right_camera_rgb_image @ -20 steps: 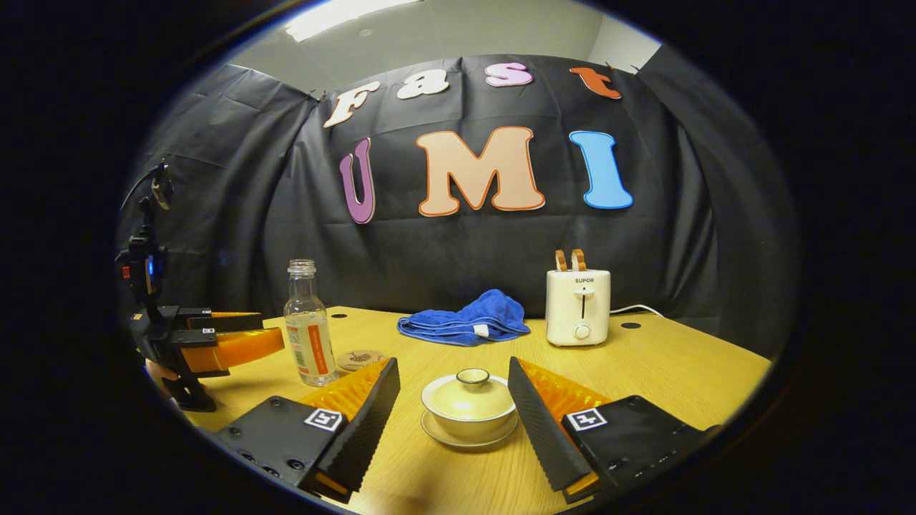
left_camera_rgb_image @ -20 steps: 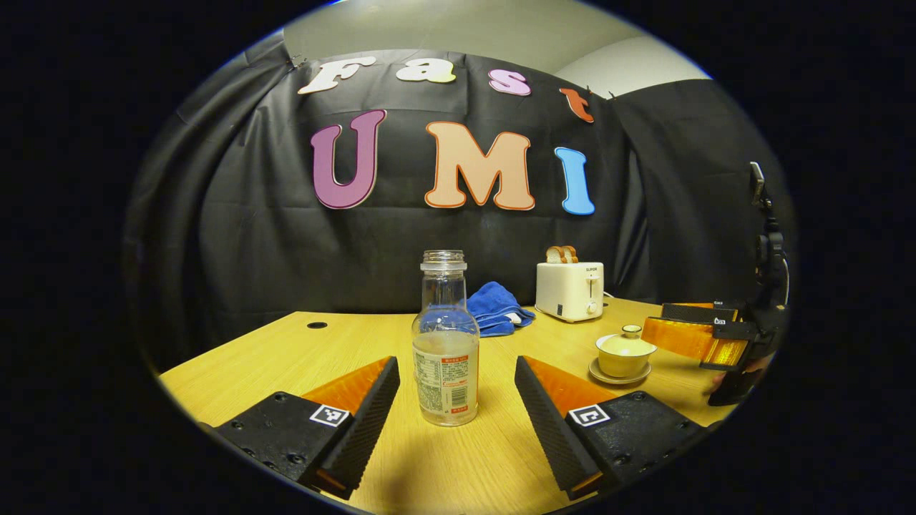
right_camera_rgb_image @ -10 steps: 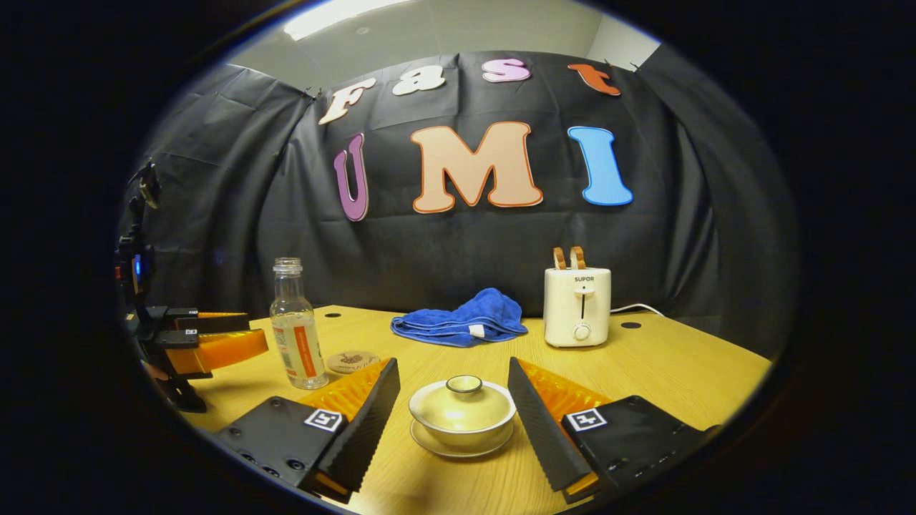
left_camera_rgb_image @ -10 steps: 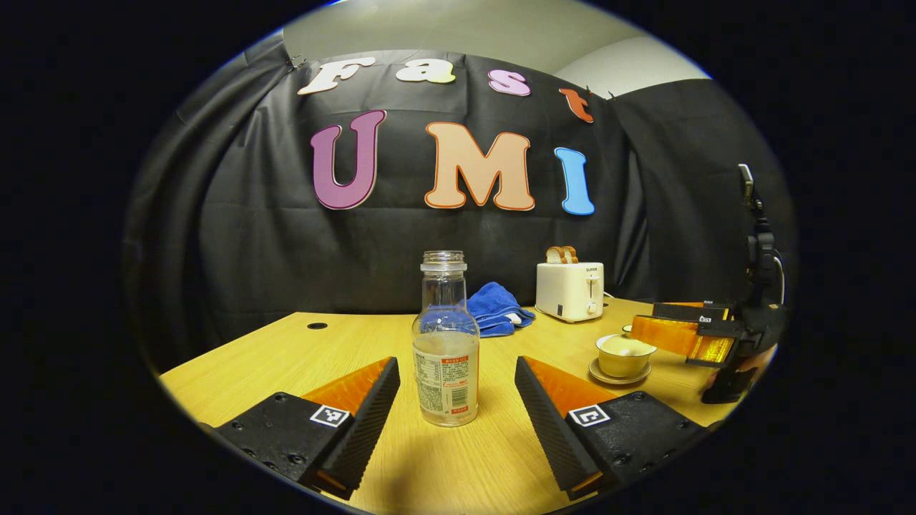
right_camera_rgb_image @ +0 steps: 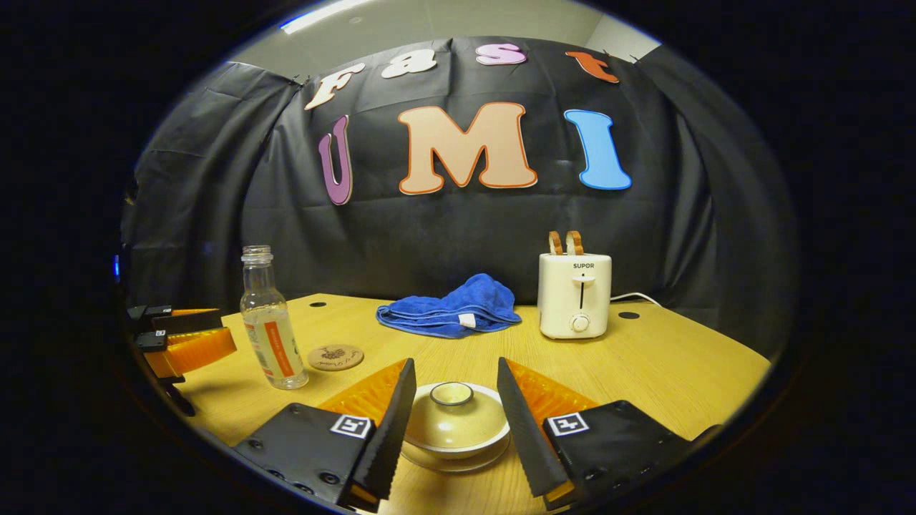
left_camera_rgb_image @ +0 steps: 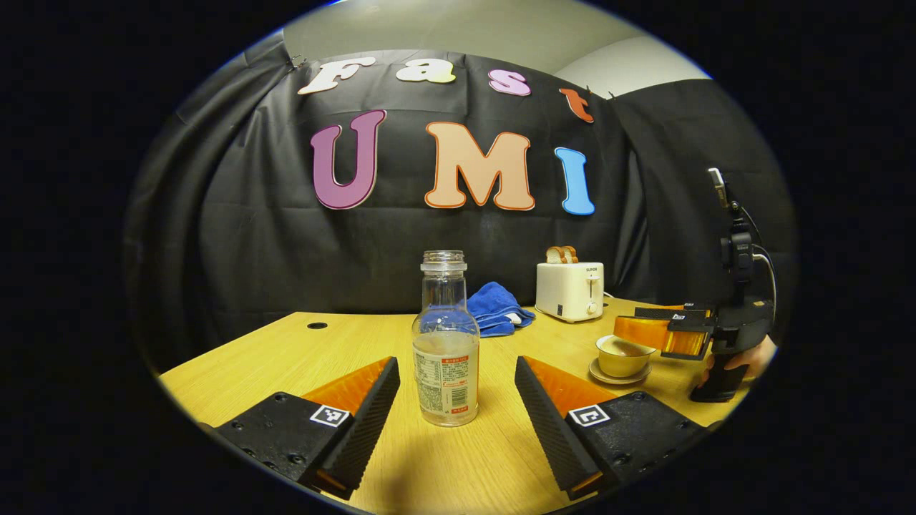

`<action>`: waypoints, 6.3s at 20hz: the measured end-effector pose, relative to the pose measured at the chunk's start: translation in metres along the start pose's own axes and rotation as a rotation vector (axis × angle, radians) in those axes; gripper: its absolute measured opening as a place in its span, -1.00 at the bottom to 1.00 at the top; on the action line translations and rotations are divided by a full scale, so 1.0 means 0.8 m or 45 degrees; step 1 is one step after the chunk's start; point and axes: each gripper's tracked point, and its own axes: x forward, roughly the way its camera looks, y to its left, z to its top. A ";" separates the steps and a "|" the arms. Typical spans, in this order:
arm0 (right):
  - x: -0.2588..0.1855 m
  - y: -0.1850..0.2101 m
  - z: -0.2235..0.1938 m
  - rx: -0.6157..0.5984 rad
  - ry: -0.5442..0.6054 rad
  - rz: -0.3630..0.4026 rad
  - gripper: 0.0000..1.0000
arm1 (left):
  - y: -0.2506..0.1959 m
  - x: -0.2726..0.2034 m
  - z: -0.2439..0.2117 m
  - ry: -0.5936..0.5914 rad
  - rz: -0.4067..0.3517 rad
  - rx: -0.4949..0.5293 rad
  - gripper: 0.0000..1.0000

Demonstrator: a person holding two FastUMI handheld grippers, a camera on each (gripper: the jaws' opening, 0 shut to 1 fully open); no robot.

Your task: Open the teacup lid with one hand, grasp the water bottle and pour water into the teacup with the other hand; after pouring, place the water bottle on the coaster and then close the teacup lid.

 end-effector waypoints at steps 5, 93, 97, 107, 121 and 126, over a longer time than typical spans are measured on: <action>0.009 0.007 -0.019 -0.014 0.122 0.028 0.42 | 0.001 -0.001 0.001 0.000 -0.001 0.000 0.89; -0.083 -0.161 0.016 0.005 -0.106 -0.237 -0.32 | -0.076 0.126 -0.015 0.204 -0.045 1.506 0.34; -0.083 -0.162 0.017 0.005 -0.107 -0.242 -0.33 | -0.076 0.130 -0.013 0.229 -0.058 1.630 0.34; -0.084 -0.163 0.017 0.006 -0.105 -0.247 -0.32 | -0.084 0.146 -0.018 0.233 -0.095 1.865 0.34; -0.083 -0.164 0.017 0.007 -0.103 -0.248 -0.32 | -0.090 0.148 -0.004 0.184 -0.100 2.077 0.34; -0.083 -0.165 0.016 0.006 -0.103 -0.250 -0.32 | -0.091 0.149 0.001 0.166 -0.098 2.140 0.34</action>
